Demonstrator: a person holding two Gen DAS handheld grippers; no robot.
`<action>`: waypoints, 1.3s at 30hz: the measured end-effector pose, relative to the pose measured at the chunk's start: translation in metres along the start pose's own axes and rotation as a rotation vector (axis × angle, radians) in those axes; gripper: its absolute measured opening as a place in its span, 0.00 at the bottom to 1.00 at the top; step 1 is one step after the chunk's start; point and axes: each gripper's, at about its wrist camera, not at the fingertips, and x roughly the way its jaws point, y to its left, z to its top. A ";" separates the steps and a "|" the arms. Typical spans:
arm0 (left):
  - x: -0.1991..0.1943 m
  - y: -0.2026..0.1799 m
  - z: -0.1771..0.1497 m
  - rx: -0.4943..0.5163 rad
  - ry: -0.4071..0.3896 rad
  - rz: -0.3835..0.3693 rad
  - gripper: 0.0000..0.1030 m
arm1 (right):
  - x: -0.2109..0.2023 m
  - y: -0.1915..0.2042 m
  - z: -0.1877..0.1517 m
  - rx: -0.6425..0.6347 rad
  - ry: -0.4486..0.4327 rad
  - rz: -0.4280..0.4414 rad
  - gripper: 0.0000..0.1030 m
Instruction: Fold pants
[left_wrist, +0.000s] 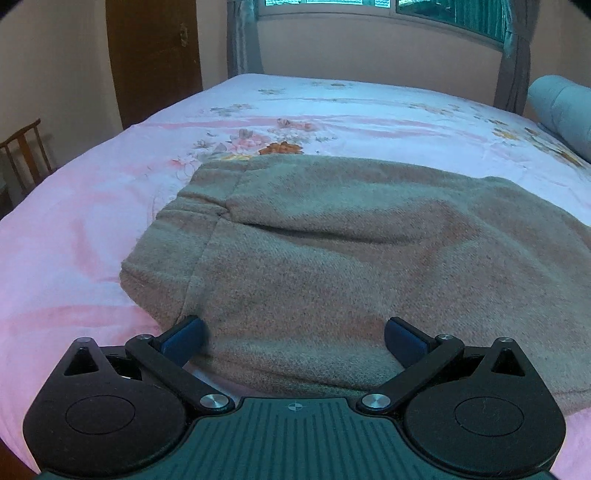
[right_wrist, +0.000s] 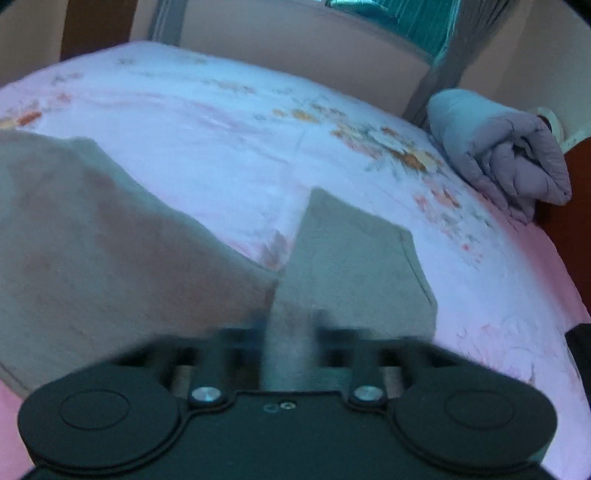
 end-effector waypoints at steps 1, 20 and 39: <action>-0.001 0.001 0.000 0.000 -0.001 -0.002 1.00 | -0.005 -0.011 -0.003 0.053 -0.020 -0.006 0.00; 0.000 0.006 -0.001 0.003 -0.008 -0.037 1.00 | -0.066 -0.132 -0.055 0.555 -0.203 0.128 0.52; 0.000 0.006 -0.003 -0.004 -0.024 -0.037 1.00 | -0.071 -0.141 -0.073 0.661 -0.221 -0.039 0.00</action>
